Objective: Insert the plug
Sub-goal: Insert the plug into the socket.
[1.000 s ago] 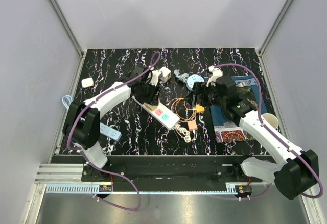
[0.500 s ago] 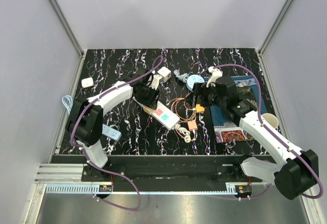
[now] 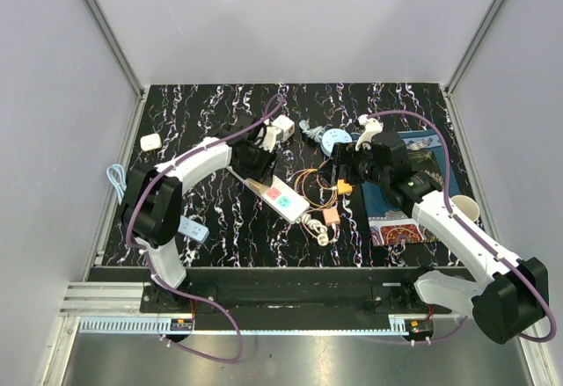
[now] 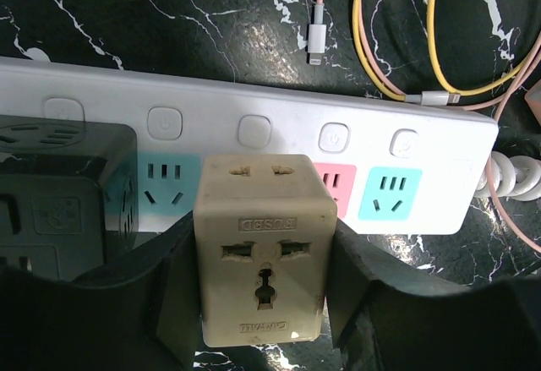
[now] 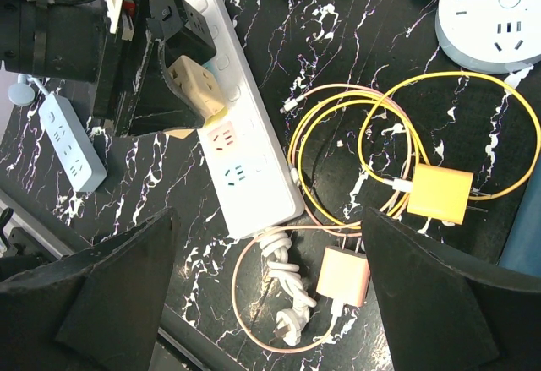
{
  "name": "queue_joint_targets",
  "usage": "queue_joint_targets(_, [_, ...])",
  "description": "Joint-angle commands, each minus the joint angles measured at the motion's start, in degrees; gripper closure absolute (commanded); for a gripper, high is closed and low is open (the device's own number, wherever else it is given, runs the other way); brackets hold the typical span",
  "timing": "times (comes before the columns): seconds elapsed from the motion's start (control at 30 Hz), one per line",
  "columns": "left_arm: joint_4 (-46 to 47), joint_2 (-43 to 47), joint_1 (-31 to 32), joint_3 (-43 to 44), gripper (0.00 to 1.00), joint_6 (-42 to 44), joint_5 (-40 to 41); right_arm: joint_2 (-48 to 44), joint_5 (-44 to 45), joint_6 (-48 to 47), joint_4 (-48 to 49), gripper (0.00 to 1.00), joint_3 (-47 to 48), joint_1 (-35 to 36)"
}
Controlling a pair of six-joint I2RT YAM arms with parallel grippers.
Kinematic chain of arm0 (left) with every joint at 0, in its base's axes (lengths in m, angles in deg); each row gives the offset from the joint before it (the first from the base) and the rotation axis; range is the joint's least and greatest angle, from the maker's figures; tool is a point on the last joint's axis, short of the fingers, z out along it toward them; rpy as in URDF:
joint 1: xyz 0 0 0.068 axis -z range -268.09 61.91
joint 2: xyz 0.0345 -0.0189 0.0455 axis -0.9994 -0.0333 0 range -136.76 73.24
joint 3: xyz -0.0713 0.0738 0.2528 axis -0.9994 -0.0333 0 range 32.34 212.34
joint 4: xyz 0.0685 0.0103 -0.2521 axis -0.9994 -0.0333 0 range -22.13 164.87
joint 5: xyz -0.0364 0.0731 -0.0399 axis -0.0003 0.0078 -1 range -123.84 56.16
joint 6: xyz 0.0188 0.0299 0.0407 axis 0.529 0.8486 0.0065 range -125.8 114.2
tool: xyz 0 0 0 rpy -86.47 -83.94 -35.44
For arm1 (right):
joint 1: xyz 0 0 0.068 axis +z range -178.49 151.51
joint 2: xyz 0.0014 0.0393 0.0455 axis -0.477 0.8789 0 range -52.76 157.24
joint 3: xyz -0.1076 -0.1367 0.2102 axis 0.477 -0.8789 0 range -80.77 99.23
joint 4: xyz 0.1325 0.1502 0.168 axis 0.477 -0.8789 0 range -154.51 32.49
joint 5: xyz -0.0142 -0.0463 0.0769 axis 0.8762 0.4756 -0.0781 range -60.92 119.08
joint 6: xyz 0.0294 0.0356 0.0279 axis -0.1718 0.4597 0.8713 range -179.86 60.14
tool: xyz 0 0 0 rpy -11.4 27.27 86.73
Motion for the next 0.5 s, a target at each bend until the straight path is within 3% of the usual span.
queue_joint_targets(0.0, [1.73,-0.51,-0.19,2.41,1.0,0.8,-0.55,-0.13,-1.19,-0.64,1.27,0.07,0.1,-0.33])
queue_joint_targets(0.47, [-0.55,-2.79,0.68,1.88,1.0,3.88,1.56,0.05,-1.63,-0.72,1.36,0.07,0.19,-0.33])
